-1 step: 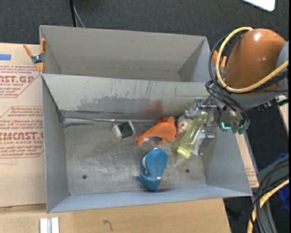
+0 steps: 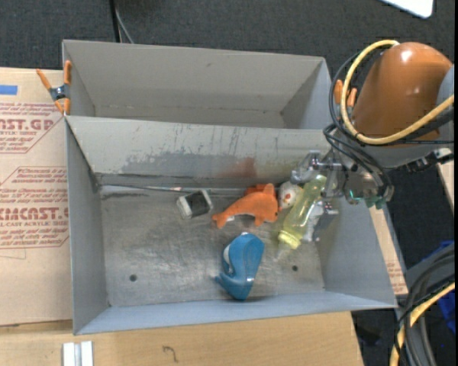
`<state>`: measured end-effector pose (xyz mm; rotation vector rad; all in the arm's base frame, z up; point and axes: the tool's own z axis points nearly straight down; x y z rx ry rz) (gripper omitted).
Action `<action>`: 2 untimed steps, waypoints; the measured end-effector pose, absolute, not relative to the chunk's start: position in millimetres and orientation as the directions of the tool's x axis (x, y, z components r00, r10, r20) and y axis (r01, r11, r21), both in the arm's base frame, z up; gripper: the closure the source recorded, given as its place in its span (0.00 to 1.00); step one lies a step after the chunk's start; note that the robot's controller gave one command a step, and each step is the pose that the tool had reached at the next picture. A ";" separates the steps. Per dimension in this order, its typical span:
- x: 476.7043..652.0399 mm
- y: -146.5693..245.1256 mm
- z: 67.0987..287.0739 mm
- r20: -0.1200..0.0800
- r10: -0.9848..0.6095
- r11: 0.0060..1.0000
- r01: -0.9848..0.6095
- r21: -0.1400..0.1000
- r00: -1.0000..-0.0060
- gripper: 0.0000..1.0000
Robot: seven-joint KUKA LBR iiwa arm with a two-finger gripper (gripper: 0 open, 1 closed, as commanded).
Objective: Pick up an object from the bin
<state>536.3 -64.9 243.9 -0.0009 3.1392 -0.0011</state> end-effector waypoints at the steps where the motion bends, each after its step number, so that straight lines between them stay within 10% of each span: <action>1: 531.8 -65.2 194.4 -0.008 -0.015 1.000 -0.015 -0.002 -1.000 0.00; 2: 542.8 -64.9 126.7 -0.006 -0.031 1.000 -0.031 -0.001 -1.000 0.00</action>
Offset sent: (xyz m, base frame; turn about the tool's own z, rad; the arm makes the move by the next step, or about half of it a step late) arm 0.0146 -0.0002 -0.1589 -0.0421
